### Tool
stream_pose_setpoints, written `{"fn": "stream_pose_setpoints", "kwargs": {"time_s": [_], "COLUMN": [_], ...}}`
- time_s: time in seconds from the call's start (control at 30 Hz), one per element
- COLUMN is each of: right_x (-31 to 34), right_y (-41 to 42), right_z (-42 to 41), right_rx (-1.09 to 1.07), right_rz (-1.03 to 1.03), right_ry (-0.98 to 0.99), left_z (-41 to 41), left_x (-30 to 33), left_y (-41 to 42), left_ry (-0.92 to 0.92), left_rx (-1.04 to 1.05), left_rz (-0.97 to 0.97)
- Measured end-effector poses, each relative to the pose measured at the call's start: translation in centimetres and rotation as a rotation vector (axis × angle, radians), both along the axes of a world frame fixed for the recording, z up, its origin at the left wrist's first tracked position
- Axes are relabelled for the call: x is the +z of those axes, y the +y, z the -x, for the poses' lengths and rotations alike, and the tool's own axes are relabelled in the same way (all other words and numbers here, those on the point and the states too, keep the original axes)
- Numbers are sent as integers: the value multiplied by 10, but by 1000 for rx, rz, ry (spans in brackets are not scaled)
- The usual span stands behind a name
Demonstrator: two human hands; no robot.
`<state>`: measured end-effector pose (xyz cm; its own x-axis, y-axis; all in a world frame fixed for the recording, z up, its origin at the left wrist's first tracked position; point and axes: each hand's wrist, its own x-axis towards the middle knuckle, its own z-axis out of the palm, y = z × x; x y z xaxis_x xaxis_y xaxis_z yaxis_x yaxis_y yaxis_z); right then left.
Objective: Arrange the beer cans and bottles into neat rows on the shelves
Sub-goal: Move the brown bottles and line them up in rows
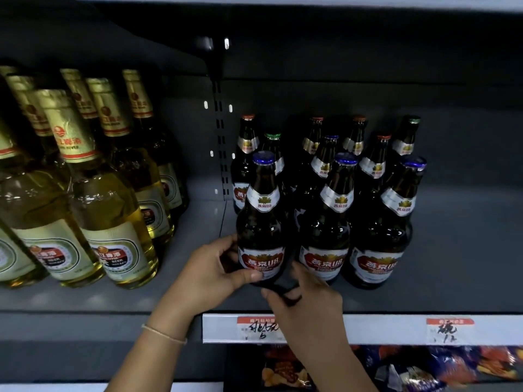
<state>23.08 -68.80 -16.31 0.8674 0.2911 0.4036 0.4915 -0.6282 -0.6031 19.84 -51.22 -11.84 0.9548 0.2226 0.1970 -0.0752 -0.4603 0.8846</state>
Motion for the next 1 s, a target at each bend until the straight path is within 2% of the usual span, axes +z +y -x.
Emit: {"fn": "stream_pose_setpoints", "kwargs": {"time_s": [0.1,0.43,0.57,0.63,0.73,0.8,0.93,1.0], "right_x": [0,6,5,3,0,-4,-10,-10], "right_y": [-3,-3,-5,-6,-7,-9,-12,-10], "right_z": [-3,-3,-2,-1,-1,-2,-4,-3], "right_rx": [20,32,23,20,38,35,26,21], "right_rz": [-30,-73,-118,-147,-171,-180,-186,-222], "right_ry": [7,-69,-124,-153,-178,-156,-101,-89], "left_z": [-1,0,2,-2,-33,-65,-114,-119], "left_x": [-2,3,16,26,36,41,52,57], "left_y": [-3,-14,5,16,30,38,42,40], "left_ry": [12,16,98,85,43,78,115,139], "left_rx": [0,0,-79,-3,347,464,361,333], "left_rz": [-52,-56,-71,-4,42,51,358,443]}}
